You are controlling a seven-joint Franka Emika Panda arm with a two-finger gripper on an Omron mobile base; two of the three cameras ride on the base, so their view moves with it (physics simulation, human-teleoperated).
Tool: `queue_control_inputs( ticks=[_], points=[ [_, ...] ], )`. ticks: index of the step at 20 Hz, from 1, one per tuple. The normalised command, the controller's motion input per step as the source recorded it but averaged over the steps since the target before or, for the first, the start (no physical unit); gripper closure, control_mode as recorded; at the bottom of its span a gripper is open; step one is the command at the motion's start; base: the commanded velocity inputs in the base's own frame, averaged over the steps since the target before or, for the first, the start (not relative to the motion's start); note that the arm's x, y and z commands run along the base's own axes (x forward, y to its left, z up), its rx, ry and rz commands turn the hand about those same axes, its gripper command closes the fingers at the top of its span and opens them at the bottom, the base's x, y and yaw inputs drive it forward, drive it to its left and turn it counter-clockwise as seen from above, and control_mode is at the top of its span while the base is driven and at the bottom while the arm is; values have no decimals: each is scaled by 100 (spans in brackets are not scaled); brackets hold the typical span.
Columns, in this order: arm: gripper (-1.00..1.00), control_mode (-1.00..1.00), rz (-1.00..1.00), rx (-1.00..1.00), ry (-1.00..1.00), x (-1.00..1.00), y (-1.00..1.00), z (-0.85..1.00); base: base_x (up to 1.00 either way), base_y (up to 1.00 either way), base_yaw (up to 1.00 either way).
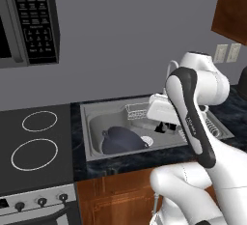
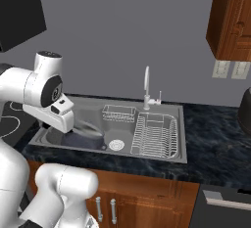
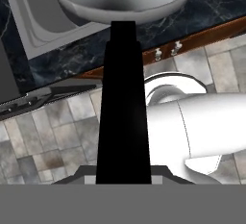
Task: Move the pot and pan from the stove into the sink.
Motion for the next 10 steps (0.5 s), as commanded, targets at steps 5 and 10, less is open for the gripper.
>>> queue_control_inputs(
  ticks=[5, 10],
  points=[
    [100, -100, 0, 0, 0, 4, -1, -8, 0, 0, 0],
    [100, -100, 0, -1, 1, 14, -3, -20, 0, 0, 0]
  ],
)
